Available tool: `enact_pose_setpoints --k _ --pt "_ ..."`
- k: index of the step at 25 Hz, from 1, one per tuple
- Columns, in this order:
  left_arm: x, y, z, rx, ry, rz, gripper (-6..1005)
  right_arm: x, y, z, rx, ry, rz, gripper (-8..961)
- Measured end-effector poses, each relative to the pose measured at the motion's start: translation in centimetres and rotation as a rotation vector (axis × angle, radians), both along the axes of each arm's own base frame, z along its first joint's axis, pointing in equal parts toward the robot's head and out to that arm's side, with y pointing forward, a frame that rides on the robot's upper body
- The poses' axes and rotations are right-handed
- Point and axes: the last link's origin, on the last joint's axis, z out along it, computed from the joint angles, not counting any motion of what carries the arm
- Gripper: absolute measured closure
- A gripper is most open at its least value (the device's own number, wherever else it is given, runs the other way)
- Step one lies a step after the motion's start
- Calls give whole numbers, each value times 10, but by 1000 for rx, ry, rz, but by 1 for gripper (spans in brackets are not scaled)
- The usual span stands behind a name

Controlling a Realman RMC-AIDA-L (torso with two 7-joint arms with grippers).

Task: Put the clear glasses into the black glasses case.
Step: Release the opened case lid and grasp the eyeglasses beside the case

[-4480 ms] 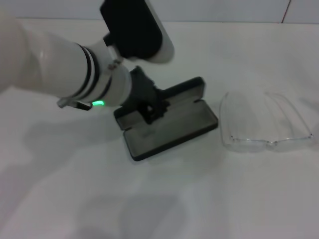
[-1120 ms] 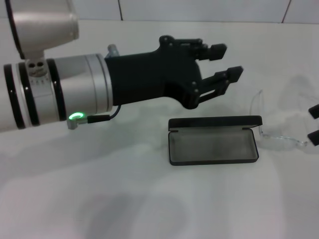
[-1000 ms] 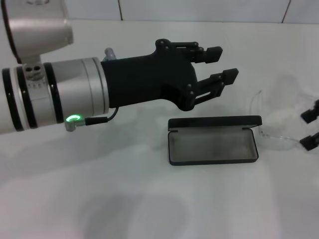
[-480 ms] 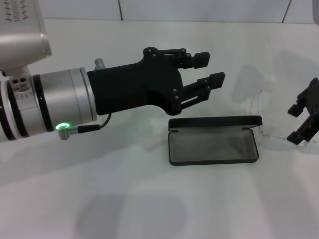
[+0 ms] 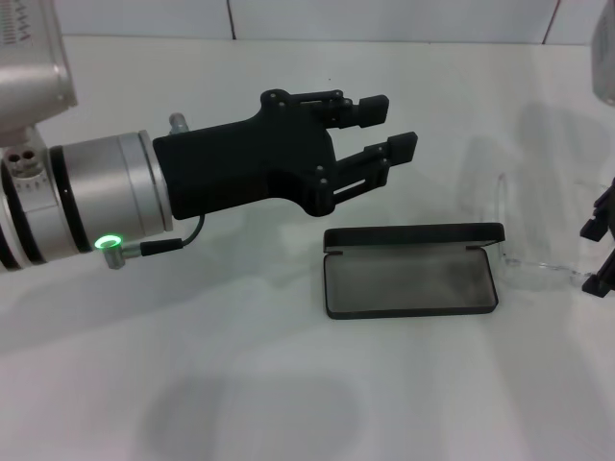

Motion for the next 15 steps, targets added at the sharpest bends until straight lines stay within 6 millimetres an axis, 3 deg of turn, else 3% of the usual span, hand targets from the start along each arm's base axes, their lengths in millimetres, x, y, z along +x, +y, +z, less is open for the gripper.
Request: enact_pose_setpoints --k 15 --pt "-2 1 0 12 0 -6 568 0 2 -37 -91 -84 71 141"
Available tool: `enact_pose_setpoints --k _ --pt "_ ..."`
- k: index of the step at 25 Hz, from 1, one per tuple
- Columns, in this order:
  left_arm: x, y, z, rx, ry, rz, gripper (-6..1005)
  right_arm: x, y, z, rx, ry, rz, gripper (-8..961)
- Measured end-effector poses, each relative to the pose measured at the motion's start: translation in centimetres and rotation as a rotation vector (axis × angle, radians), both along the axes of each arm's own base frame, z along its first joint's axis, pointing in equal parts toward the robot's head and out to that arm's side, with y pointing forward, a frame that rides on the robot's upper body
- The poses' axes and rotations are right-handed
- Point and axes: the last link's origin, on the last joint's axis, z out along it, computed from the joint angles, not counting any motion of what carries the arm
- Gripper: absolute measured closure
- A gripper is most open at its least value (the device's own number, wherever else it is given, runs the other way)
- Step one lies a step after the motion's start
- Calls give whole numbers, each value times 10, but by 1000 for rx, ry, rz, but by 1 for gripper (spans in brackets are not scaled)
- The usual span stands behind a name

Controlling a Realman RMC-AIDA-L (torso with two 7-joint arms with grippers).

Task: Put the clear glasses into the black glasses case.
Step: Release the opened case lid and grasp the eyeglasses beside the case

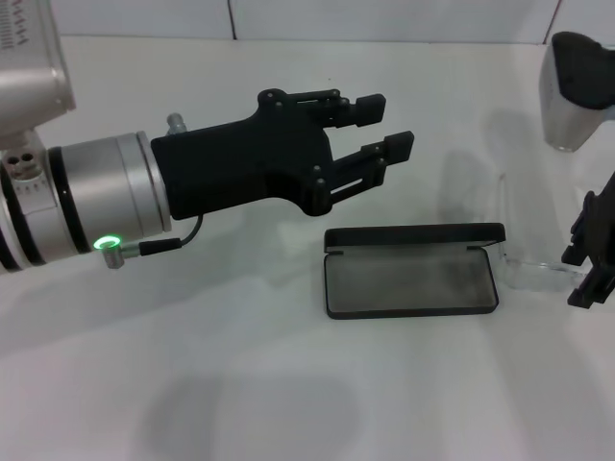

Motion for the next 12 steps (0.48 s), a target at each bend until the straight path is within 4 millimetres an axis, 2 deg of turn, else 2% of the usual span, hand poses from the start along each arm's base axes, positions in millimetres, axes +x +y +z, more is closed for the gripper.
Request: enact_pose_setpoints --k 2,12 --pt "-1 1 0 2 -2 5 569 0 0 -1 -2 -2 4 146" --pt "-5 1 0 -1 -2 19 568 -2 0 -7 -13 16 20 532"
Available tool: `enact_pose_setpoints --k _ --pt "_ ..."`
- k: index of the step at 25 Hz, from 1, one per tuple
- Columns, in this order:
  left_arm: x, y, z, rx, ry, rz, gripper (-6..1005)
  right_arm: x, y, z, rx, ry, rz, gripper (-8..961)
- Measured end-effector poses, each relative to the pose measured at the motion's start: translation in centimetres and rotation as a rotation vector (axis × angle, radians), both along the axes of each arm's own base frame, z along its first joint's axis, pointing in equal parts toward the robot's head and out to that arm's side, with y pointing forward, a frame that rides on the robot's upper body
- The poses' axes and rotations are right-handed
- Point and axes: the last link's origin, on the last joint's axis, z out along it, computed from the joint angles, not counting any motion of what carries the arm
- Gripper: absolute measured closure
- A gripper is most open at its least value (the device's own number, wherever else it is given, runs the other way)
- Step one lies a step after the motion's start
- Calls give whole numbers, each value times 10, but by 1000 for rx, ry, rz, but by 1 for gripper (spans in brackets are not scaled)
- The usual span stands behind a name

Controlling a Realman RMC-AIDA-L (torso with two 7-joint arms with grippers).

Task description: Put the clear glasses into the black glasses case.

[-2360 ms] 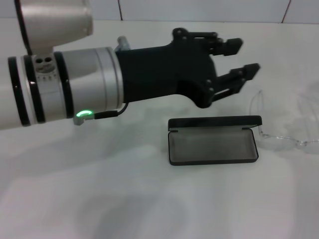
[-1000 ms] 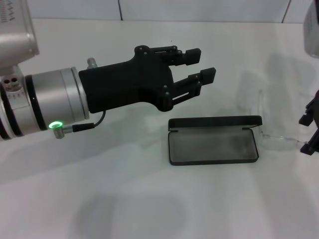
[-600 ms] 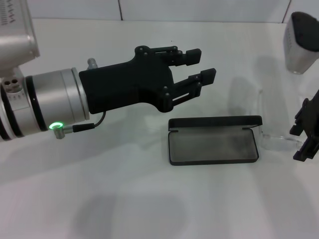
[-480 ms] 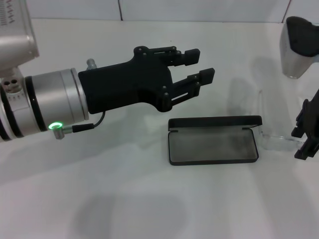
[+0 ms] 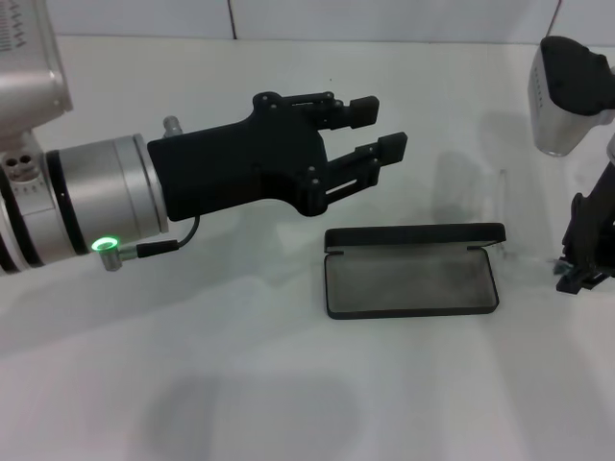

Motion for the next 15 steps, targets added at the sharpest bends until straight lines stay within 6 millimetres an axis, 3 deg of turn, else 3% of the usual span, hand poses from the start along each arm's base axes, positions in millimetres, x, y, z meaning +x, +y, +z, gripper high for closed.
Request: enact_pose_setpoints --k 6,11,15 --pt "-2 -2 1 -9 -25 15 567 1 -1 0 2 2 -9 780" --pt "-6 -5 3 -24 -67 6 568 5 -1 8 34 0 -41 812" --pt "-9 -7 7 -39 -106 6 569 8 3 27 115 18 -79 822"
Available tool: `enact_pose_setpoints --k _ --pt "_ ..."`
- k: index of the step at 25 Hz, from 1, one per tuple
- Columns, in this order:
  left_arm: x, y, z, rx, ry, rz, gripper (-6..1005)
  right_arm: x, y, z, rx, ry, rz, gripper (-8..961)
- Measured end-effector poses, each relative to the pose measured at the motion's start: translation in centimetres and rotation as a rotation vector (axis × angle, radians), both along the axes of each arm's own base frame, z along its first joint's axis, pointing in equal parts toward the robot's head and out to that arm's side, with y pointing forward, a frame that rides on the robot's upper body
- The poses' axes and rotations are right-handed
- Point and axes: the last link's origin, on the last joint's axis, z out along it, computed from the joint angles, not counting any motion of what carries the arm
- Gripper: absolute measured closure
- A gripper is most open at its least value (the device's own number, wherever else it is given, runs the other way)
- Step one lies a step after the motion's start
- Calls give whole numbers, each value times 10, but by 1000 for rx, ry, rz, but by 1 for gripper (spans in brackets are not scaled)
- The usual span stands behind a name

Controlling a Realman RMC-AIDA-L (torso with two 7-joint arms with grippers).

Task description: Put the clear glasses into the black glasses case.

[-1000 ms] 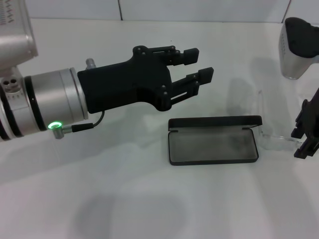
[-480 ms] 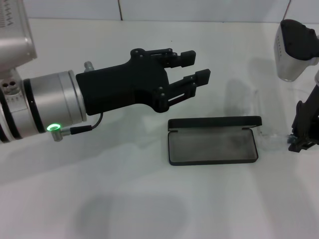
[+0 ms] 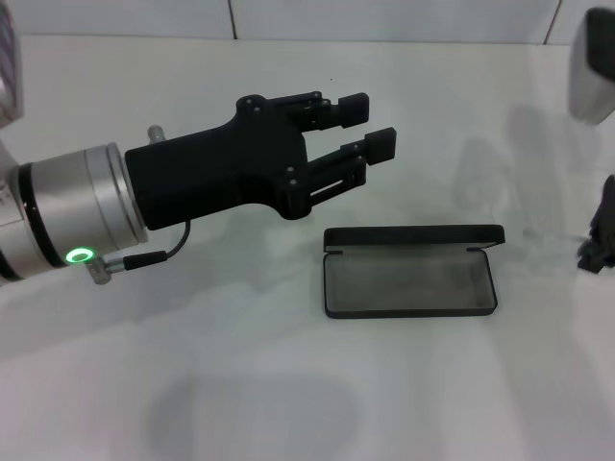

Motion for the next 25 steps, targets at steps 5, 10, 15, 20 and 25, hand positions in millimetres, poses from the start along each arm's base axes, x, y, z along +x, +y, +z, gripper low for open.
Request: enact_pose_setpoints --k 5,10,15,20,25 --pt "2 1 0 -1 -5 -19 568 -1 1 35 139 114 -28 826" --pt "12 6 -1 9 -5 -64 568 -18 -3 75 317 390 -12 832" --pt "21 12 -2 20 1 -111 571 -34 -29 115 444 869 146 833" --pt "39 16 8 98 -52 -217 632 -14 -52 107 524 1184 246 833" --pt "57 25 17 143 -95 -290 760 2 -69 69 429 1398 235 834"
